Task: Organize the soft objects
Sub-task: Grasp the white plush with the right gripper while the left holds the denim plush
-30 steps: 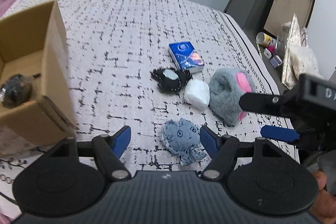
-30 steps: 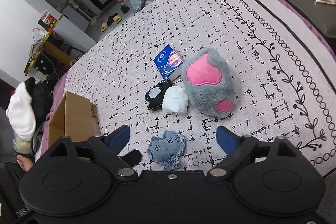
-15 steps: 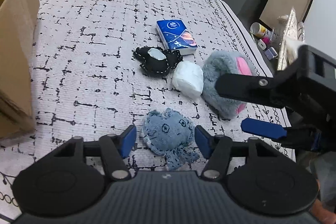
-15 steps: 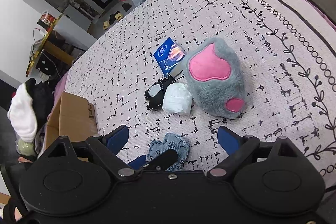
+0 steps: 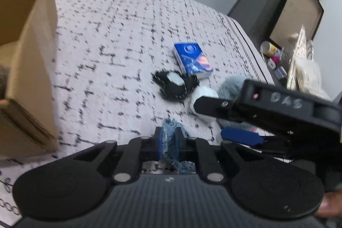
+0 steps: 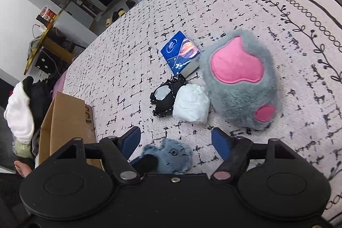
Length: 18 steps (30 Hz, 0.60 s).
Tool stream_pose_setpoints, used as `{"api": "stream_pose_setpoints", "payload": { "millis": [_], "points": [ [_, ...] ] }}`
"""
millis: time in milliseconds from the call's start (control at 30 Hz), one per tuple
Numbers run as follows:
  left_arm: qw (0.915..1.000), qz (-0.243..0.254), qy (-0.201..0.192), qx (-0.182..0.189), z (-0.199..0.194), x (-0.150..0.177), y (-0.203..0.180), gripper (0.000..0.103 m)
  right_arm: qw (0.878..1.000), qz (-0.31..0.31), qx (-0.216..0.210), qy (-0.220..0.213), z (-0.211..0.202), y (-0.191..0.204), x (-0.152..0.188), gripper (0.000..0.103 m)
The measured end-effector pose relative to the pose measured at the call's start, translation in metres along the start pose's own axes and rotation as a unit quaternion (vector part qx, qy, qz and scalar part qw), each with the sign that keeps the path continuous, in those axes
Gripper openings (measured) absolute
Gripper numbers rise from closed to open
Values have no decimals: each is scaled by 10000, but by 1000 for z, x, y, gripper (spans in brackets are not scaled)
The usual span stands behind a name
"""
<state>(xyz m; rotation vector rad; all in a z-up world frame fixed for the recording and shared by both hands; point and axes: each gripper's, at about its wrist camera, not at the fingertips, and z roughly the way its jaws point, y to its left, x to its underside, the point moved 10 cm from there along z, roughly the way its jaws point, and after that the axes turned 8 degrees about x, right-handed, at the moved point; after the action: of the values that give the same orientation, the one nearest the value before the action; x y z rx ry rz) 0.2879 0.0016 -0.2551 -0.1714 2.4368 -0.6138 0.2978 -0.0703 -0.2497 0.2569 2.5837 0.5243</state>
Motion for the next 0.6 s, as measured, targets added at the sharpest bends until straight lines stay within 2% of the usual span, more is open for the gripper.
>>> {"api": "stream_pose_setpoints", "payload": {
  "millis": [167, 333, 400, 500, 600],
  "points": [
    [9999, 33, -164, -42, -12, -12, 1, 7, 9996, 232, 132, -6, 13, -1, -5, 62],
    [9996, 62, -258, -77, -21, -19, 4, 6, 9975, 653, 259, -93, 21, -10, -11, 59],
    [9995, 56, -301, -75, -25, -21, 4, 6, 9958, 814, 394, -113, 24, -15, -11, 41],
    [9993, 56, -373, -70, -33, -25, 4, 5, 9943, 968, 418, -148, 23, -19, -12, 40],
    [9990, 70, -444, -49, -41, -29, 2, 5, 9953, 852, 409, -221, 14, -15, -10, 39]
  ]
}}
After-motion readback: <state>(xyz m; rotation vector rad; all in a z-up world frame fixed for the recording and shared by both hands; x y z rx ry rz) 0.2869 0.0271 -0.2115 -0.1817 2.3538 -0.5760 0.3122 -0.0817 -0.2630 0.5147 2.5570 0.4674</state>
